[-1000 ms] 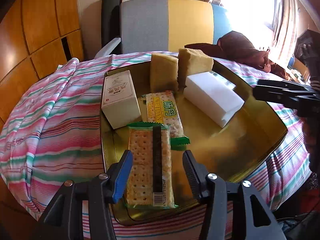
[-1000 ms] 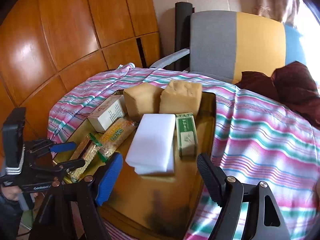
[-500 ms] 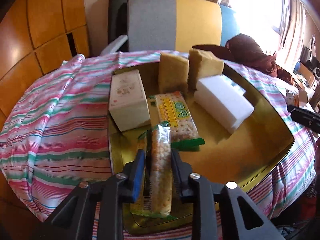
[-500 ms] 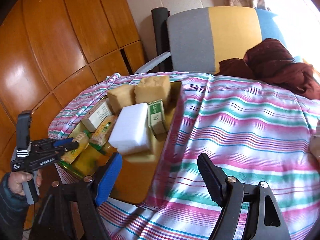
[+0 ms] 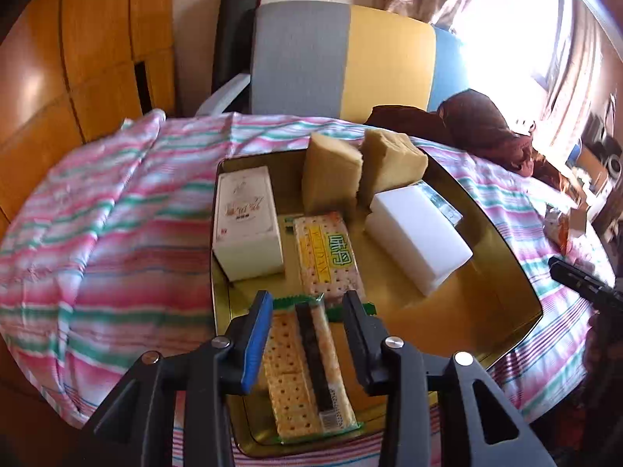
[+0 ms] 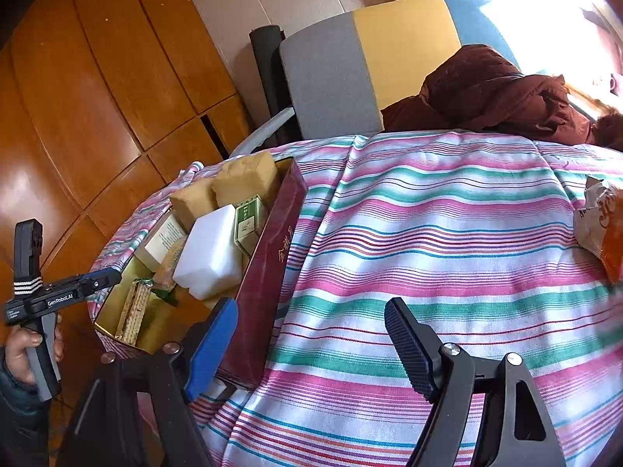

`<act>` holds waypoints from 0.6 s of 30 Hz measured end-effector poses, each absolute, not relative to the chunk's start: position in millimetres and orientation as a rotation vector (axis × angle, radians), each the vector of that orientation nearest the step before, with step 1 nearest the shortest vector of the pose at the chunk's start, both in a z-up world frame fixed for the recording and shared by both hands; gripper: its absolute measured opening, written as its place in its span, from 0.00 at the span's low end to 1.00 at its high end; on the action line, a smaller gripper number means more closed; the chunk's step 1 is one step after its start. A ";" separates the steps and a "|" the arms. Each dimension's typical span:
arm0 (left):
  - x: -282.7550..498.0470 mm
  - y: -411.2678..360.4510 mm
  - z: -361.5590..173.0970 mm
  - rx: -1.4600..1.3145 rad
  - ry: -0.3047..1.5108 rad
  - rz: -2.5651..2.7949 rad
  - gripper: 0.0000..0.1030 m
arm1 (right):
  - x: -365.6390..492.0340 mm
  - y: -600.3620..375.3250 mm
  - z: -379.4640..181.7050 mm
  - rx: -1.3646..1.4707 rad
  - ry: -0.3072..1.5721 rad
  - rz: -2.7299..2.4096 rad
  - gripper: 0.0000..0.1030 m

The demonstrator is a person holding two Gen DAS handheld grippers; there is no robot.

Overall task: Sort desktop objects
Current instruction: 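Set the cracker pack down in the tray and open the left tool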

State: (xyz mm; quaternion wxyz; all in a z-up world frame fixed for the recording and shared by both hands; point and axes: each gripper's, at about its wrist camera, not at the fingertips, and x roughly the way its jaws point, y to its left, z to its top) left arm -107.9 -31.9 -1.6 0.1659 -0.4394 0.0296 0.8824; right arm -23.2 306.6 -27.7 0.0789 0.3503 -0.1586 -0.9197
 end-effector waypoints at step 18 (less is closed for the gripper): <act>-106.8 -10.6 -42.8 -1.438 0.238 2.450 0.53 | -25.3 315.2 -41.9 1.080 -0.557 -2.741 0.77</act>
